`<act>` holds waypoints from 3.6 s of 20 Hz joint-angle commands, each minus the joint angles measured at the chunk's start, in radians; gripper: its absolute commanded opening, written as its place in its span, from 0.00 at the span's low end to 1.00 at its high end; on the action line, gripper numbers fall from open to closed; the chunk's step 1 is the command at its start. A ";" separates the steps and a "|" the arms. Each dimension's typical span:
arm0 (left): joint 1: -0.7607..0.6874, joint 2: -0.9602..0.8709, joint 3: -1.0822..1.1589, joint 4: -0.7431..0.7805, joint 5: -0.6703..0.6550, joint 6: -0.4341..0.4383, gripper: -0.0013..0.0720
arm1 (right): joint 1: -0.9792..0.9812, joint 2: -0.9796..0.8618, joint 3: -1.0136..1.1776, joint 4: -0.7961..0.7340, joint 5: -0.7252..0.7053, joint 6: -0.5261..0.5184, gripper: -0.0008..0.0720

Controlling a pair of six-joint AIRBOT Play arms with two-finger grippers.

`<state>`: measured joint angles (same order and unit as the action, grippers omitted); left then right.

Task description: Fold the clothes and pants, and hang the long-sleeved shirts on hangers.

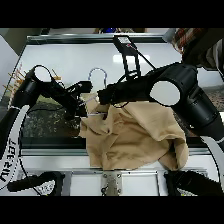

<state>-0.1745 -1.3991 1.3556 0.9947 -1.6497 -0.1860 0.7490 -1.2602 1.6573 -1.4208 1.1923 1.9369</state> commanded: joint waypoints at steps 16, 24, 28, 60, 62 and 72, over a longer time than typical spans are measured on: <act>0.000 0.000 0.001 -0.002 -0.020 0.003 0.04 | -0.026 0.124 0.002 0.003 0.133 -0.044 0.75; 0.000 0.000 0.001 -0.002 -0.034 0.003 0.04 | -0.024 0.091 0.002 -0.011 0.166 -0.072 0.05; 0.000 -0.001 0.001 -0.002 -0.033 0.003 0.04 | -0.023 0.092 0.002 -0.011 0.120 -0.083 0.05; 0.000 -0.001 0.001 -0.002 -0.059 0.003 0.04 | -1.252 0.195 -0.507 1.162 0.571 -1.584 0.79; 0.000 0.000 0.001 -0.001 -0.060 0.003 0.04 | -1.252 0.167 -0.559 1.128 0.570 -1.690 0.79; 0.000 -0.001 0.001 0.000 -0.071 0.003 0.04 | -1.252 0.143 -0.742 1.125 0.562 -1.942 0.79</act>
<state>-0.1753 -1.3991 1.3556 0.9943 -1.7195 -0.1833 -0.5026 -1.1141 0.9611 -0.2920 1.7523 0.0620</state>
